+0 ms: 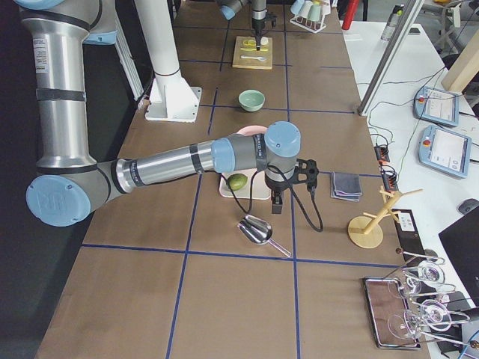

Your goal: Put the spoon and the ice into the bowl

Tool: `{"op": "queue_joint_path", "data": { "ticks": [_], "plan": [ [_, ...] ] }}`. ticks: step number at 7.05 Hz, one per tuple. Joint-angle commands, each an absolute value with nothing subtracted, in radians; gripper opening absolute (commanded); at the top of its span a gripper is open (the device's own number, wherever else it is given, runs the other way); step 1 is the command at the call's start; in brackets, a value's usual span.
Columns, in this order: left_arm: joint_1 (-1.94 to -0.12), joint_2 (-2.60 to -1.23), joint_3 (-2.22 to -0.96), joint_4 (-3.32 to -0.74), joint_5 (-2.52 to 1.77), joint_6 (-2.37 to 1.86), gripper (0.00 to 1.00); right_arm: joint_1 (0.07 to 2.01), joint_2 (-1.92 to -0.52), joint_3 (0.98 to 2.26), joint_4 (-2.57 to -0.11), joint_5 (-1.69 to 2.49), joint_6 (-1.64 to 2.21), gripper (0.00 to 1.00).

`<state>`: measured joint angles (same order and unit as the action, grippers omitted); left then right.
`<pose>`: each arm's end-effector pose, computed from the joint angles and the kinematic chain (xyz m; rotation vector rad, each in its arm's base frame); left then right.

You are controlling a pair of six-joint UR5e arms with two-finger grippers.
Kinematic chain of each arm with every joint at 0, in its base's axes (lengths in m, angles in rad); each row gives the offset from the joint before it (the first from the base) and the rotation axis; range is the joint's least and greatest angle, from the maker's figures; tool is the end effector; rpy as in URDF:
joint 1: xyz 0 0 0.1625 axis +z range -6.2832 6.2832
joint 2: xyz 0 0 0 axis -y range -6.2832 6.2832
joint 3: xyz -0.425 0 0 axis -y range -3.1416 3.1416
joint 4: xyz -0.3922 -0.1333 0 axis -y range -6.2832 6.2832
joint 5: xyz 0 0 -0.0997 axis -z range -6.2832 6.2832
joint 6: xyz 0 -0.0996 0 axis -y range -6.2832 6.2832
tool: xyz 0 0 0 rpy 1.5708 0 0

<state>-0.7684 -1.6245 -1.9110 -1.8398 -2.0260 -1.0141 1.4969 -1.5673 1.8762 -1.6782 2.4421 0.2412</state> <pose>0.3107 -0.4248 0.4455 0.0550 0.7824 -0.0499 0.0211 -0.4885 0.5111 0.0500 -0.8870 0.0684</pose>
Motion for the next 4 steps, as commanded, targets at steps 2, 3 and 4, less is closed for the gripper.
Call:
{"op": "queue_joint_path", "data": {
  "ticks": [2,3,4],
  "plan": [
    [-0.703,-1.626,-1.804,-2.004,-2.000,-1.086,1.00,1.424,-1.565,1.957,-1.677,2.441,0.386,1.00],
    [-0.695,-1.628,-1.802,-2.006,-2.003,-1.088,0.97,1.417,-1.557,1.963,-1.677,2.442,0.408,1.00],
    [-0.695,-1.628,-1.804,-2.005,-2.011,-1.088,0.94,1.416,-1.555,1.963,-1.678,2.442,0.408,1.00]
  ]
}}
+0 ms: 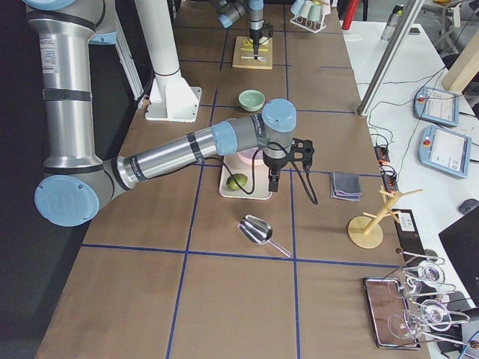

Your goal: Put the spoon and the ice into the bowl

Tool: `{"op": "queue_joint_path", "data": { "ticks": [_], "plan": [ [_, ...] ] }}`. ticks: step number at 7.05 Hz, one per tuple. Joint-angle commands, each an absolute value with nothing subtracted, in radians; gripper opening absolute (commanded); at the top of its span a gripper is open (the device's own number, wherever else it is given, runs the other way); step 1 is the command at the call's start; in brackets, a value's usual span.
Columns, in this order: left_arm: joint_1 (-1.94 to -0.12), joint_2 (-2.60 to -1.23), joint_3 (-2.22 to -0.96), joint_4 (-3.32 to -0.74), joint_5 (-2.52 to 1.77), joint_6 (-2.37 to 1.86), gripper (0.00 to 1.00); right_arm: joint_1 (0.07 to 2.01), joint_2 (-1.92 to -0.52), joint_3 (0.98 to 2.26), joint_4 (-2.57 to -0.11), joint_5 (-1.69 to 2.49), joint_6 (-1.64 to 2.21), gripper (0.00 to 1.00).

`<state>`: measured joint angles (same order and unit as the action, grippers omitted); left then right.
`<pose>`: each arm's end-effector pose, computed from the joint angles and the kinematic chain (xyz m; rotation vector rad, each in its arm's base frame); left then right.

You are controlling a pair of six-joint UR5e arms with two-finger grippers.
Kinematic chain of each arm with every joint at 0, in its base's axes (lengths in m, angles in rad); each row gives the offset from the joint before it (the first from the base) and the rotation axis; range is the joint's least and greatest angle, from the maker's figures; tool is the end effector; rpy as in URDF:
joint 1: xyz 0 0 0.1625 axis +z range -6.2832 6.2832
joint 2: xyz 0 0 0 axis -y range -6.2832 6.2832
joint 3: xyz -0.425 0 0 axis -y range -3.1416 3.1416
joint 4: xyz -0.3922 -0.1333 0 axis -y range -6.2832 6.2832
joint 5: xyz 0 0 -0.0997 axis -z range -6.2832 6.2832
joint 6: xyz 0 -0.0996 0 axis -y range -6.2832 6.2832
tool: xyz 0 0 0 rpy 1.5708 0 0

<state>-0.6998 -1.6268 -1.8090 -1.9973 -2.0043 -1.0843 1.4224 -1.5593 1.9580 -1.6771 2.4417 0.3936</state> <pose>0.3494 -0.4137 0.4752 0.0527 0.8189 -0.0450 -0.0145 -0.4835 0.4679 0.0322 -0.9060 0.1009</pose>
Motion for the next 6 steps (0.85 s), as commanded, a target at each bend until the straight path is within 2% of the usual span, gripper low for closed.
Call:
{"op": "queue_joint_path", "data": {
  "ticks": [1,4,6],
  "plan": [
    [-0.695,-1.629,-1.804,-2.002,-2.011,-1.086,0.90,1.414,-1.554,1.963,-1.678,2.442,0.410,1.00],
    [-0.695,-1.628,-1.798,-1.996,-2.011,-1.078,0.76,1.414,-1.552,1.967,-1.678,2.442,0.410,1.00],
    [-0.695,-1.626,-1.798,-1.997,-2.014,-1.077,0.55,1.414,-1.552,1.974,-1.678,2.442,0.410,1.00]
  ]
}}
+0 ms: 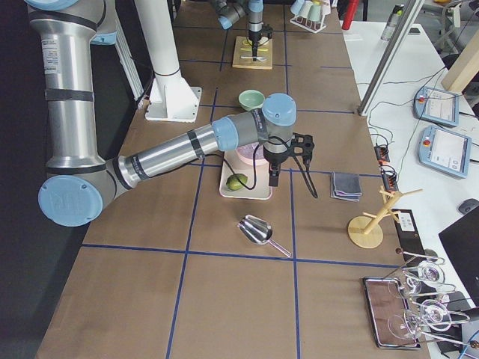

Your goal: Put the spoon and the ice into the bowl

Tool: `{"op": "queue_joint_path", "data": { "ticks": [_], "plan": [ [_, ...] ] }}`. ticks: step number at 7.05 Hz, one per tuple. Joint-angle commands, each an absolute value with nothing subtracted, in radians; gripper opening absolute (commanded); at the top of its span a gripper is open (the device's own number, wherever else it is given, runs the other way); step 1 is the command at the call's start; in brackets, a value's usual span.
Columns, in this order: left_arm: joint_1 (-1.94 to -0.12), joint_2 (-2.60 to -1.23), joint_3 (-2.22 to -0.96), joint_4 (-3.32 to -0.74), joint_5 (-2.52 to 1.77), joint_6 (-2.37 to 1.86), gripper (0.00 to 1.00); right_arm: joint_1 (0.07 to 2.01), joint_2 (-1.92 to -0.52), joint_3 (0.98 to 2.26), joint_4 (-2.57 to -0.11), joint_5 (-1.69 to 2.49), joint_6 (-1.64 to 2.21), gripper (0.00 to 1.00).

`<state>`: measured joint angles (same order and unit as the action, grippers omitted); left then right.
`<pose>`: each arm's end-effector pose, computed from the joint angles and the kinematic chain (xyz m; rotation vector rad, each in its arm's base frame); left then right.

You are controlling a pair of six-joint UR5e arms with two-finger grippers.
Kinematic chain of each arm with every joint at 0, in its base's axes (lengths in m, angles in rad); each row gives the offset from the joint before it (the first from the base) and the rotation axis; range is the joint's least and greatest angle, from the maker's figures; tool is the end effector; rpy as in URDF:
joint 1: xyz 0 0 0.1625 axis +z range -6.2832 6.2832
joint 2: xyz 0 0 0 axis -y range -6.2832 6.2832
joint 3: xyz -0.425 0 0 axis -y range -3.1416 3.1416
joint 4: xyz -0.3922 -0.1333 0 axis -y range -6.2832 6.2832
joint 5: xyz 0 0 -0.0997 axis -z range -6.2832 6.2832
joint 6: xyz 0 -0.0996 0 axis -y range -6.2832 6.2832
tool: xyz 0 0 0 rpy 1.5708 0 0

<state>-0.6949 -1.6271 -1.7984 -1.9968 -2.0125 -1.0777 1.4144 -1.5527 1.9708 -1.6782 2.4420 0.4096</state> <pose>0.3526 -0.4121 0.4803 0.0403 0.8144 -0.0338 -0.0185 -0.4837 0.4588 0.0379 -0.9105 0.1001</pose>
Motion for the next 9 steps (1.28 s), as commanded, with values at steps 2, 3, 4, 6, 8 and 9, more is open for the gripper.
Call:
{"op": "queue_joint_path", "data": {
  "ticks": [2,3,4,6,8,9],
  "plan": [
    [-0.695,-1.626,-1.801,-1.997,-2.014,-1.077,0.30,1.411,-1.548,1.974,-1.678,2.441,0.410,1.00],
    [-0.695,-1.626,-1.810,-1.994,-2.016,-1.078,0.21,1.410,-1.546,1.974,-1.678,2.441,0.410,1.00],
    [-0.695,-1.623,-1.816,-1.994,-2.032,-1.078,0.10,1.408,-1.546,1.974,-1.678,2.441,0.410,1.00],
    [-0.696,-1.621,-1.818,-1.994,-2.066,-1.081,0.02,1.396,-1.522,1.982,-1.678,2.441,0.464,1.00],
    [-0.710,-1.621,-1.851,-1.991,-2.133,-1.085,0.00,1.332,-1.471,2.009,-1.678,2.436,0.602,1.00],
    [-0.712,-1.637,-1.868,-1.971,-2.149,-1.088,0.00,1.292,-1.436,2.011,-1.678,2.431,0.677,1.00]
  ]
}}
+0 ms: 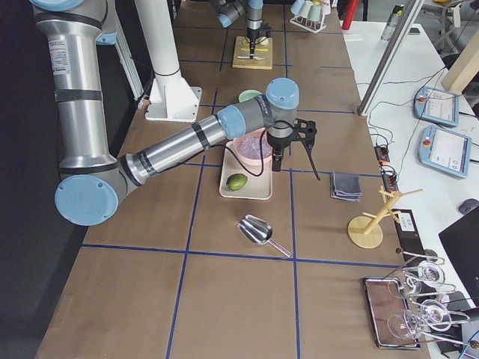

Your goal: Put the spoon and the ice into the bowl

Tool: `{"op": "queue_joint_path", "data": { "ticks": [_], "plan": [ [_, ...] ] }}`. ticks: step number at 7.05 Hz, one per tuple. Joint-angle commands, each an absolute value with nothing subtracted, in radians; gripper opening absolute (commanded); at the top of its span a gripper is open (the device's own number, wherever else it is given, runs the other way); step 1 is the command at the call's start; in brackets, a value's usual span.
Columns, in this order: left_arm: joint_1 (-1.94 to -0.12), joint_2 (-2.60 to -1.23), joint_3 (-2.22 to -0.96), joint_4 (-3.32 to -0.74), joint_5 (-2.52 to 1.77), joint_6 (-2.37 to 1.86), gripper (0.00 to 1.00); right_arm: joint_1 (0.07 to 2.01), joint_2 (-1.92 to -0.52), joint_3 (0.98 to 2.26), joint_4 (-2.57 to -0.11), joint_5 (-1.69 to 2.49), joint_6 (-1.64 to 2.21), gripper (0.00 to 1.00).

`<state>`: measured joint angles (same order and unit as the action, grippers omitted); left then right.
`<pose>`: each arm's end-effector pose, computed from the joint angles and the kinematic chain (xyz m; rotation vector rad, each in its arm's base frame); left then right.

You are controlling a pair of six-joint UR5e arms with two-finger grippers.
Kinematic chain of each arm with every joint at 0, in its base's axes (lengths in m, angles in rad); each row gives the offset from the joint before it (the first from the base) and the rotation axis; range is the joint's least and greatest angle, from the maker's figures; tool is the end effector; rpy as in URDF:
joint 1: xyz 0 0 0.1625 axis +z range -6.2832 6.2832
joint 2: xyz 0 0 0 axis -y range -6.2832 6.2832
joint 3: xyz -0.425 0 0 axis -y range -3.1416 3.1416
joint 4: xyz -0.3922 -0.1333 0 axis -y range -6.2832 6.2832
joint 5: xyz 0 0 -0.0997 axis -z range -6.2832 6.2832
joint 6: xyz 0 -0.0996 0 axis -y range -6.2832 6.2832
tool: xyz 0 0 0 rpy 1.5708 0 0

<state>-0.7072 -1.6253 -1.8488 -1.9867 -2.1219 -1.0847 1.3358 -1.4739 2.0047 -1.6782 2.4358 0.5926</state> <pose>0.3461 -0.4026 0.4532 -0.0245 0.8962 0.0001 -0.0598 -0.4965 0.4049 0.0206 -0.9388 0.1479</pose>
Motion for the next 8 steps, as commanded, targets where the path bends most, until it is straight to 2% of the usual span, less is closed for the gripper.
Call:
{"op": "queue_joint_path", "data": {
  "ticks": [1,3,5,7,8],
  "plan": [
    [-0.710,-1.676,-1.920,-1.856,-2.149,-1.091,0.00,1.246,-1.402,2.022,-1.678,2.404,0.740,1.00],
    [-0.701,-1.954,-1.964,-1.496,-2.149,-1.175,0.00,1.146,-1.353,2.034,-1.678,2.346,0.849,1.00],
    [-0.590,-2.124,-1.924,-1.473,-2.137,-1.386,0.00,1.057,-1.295,2.037,-1.678,2.300,0.966,1.00],
    [-0.517,-2.337,-1.734,-1.480,-2.091,-1.463,0.00,0.968,-1.249,2.039,-1.677,2.241,1.070,1.00],
    [-0.505,-2.361,-1.653,-1.574,-2.063,-1.468,0.00,0.956,-1.240,2.040,-1.677,2.237,1.080,1.00]
  ]
}}
